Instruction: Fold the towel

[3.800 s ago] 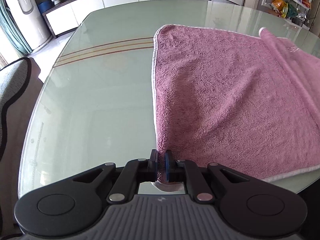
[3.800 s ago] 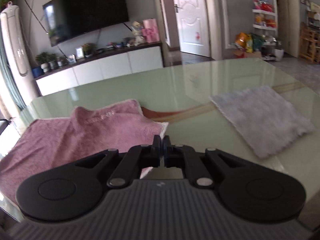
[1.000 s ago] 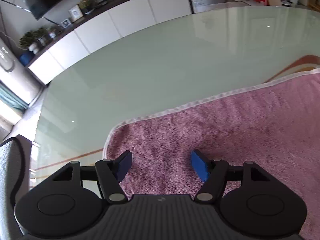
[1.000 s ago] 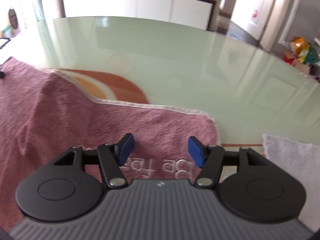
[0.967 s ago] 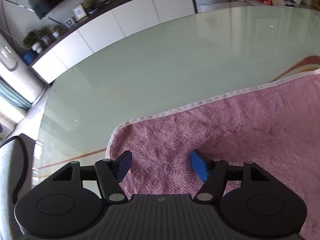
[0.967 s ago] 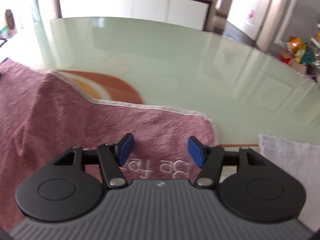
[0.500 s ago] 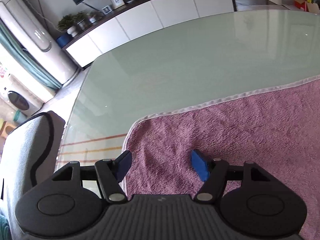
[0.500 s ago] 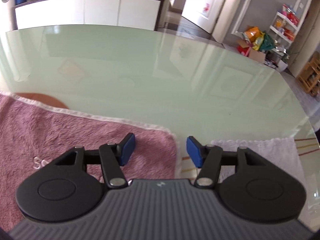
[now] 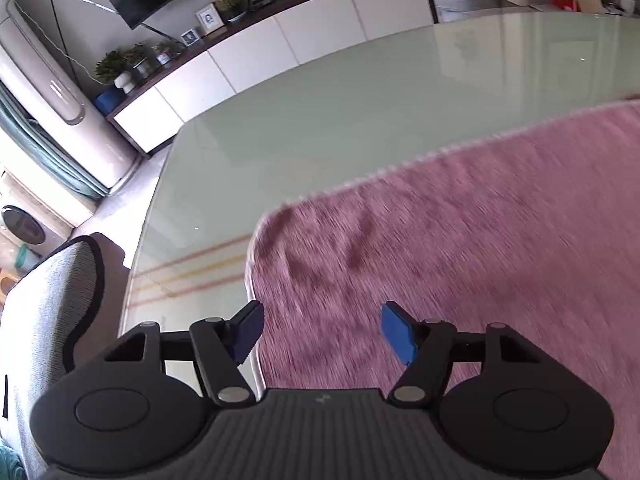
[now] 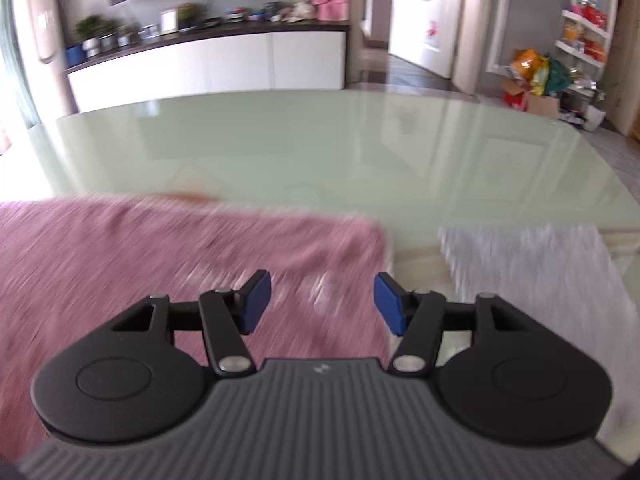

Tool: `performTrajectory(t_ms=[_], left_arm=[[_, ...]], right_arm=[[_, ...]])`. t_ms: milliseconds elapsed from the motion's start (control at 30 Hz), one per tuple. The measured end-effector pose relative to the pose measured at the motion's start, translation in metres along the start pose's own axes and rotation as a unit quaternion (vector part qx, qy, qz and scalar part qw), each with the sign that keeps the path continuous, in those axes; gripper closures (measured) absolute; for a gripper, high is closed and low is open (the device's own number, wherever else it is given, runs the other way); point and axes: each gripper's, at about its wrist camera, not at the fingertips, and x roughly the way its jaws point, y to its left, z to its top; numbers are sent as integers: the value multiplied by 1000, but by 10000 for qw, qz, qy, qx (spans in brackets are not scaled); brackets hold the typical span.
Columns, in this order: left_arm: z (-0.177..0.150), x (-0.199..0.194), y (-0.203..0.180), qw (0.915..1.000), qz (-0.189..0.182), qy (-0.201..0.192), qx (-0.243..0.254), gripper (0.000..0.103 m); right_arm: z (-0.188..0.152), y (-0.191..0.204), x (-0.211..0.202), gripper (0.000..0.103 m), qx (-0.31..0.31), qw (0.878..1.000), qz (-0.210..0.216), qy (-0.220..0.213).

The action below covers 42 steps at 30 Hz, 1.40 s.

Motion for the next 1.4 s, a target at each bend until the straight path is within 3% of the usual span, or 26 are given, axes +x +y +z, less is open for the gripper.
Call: performTrajectory(t_ms=[167, 333, 433, 667, 767, 867, 967, 1267, 1400], left_arm=[[-52, -26, 0, 9989, -213, 157, -396, 31], [-89, -37, 11, 9934, -490, 429, -946, 31], [-105, -37, 10, 9929, -327, 567, -994, 31], [-118, -33, 25, 9886, -230, 838, -1231, 28], [-123, -32, 32, 9861, -186, 830, -1430, 22], [-129, -33, 37, 9827, -232, 768, -1670, 23], [-129, -40, 34, 9808, -335, 649, -1808, 37], [-115, -81, -7, 9838, -934, 44, -1532, 33], [-112, -86, -32, 9860, -1082, -11, -1268, 33]], right_arm=[[-48, 16, -40, 45, 109, 9999, 49, 56], [-79, 32, -51, 44, 394, 9991, -51, 160], [-87, 38, -48, 44, 370, 9989, -170, 223], [-87, 37, -42, 36, 256, 9980, -514, 255], [-89, 33, -42, 34, 310, 9975, -590, 242], [-93, 30, -42, 30, 337, 9972, -621, 242], [-95, 26, -48, 37, 463, 9974, -537, 108], [-120, -8, -99, 38, 901, 9933, -594, -409], [-135, -24, -103, 54, 1105, 9904, -810, -194]])
